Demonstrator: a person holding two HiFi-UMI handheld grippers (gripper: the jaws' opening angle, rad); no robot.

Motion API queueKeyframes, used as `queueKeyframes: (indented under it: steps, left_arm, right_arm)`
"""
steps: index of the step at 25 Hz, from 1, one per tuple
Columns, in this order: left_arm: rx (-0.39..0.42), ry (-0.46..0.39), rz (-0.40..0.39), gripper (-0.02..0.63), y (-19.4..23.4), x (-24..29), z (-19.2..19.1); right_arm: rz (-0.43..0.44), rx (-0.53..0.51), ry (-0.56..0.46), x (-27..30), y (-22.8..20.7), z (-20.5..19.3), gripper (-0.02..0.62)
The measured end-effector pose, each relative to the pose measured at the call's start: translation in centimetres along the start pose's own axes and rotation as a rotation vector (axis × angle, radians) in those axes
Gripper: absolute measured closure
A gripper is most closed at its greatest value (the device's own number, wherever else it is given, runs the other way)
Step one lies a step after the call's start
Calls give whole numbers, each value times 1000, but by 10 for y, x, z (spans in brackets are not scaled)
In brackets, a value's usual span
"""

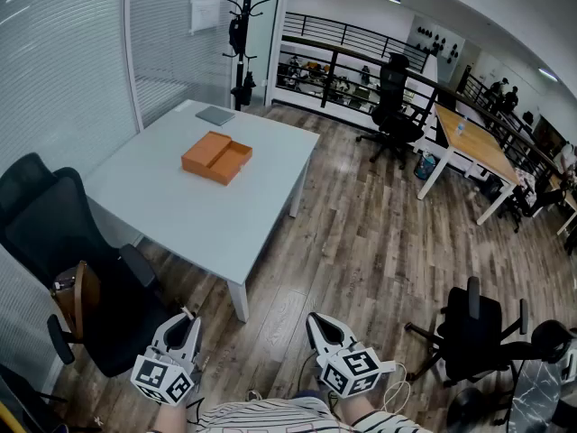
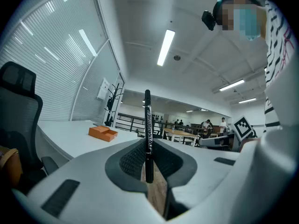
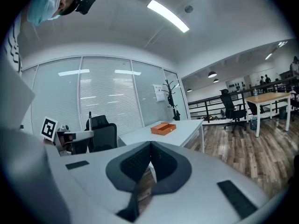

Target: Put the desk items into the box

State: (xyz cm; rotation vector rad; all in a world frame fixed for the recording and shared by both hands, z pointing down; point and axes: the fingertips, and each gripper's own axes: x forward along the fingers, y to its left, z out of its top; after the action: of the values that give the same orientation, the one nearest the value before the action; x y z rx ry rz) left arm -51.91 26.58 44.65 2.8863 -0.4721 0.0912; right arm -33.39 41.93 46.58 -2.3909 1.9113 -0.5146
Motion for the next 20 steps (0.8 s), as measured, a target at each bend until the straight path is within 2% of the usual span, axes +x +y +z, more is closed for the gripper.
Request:
queueKeyframes:
  steps: [3,10,15,20]
  left_arm:
    - [4,10,-28,548,0,13,-4]
    - [-25,30,-27,548,6,57,-16]
    - [-20,26,22,548,6,101,-13]
    - [-25,13,74,548,-5,167,-5]
  right_arm:
    - [-11,5,-16,9,-7,5,571]
    - [-10,34,-22,39,-40,12,569]
    - [44,34,0,71,-80,20,569]
    - [108,24,18,101,-137,42,569]
